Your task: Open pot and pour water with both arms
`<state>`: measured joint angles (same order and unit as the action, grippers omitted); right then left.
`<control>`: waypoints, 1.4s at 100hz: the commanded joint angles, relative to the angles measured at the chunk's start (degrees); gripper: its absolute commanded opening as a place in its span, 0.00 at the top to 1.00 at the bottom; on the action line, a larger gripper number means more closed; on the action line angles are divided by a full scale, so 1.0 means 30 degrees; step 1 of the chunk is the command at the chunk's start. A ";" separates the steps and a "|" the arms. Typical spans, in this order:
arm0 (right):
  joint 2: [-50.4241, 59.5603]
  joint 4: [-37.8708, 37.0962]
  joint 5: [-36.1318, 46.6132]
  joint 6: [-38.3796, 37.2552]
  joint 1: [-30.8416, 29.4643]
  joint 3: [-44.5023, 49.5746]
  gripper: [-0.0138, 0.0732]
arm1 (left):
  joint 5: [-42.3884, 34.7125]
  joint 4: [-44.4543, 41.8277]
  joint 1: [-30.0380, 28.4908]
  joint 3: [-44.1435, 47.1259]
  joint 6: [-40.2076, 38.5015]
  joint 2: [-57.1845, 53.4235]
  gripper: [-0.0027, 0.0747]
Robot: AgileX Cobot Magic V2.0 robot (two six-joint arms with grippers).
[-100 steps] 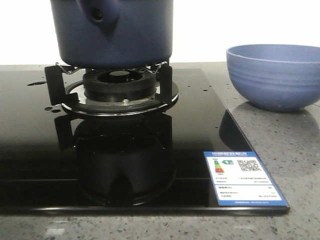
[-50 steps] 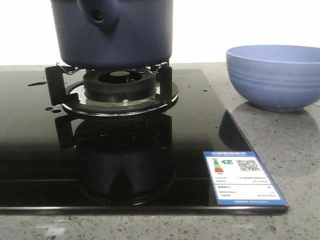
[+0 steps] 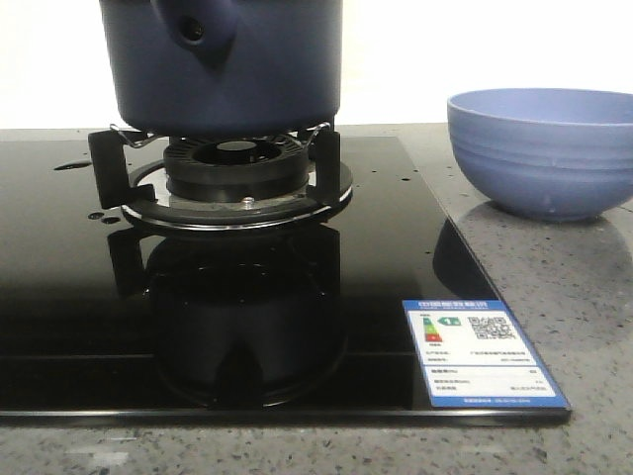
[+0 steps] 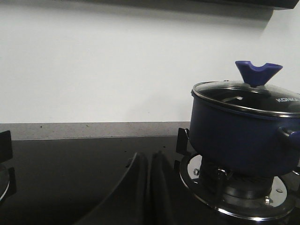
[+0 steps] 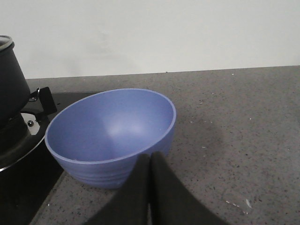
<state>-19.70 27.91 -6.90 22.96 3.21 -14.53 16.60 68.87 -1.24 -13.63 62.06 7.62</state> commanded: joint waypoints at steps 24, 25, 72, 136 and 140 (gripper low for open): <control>-0.0039 0.0124 0.1542 0.0152 -0.0007 -0.0503 0.91 | -0.0305 0.0589 -0.0007 -0.0506 -0.0170 0.0160 0.99; -0.0039 0.0124 0.1542 0.0152 -0.0007 -0.0503 0.91 | -0.0305 0.0589 -0.0007 -0.0506 -0.0170 0.0160 0.99; -0.0039 0.0124 0.1542 0.0152 -0.0007 -0.0503 0.91 | -0.0537 -0.0868 -0.0007 -0.0506 -0.0867 0.0160 0.99; -0.0039 0.0124 0.1542 0.0152 -0.0007 -0.0503 0.91 | -0.4930 -2.0243 0.1012 0.4984 -2.1204 -0.3172 0.99; -0.0077 0.0124 0.1542 0.0152 -0.0007 -0.0503 0.91 | -0.4919 -2.0045 0.1012 0.5227 -2.1236 -0.3172 0.99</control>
<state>-19.70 28.15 -6.57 22.96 3.21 -14.53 7.50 8.41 1.30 -0.11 -0.93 -0.24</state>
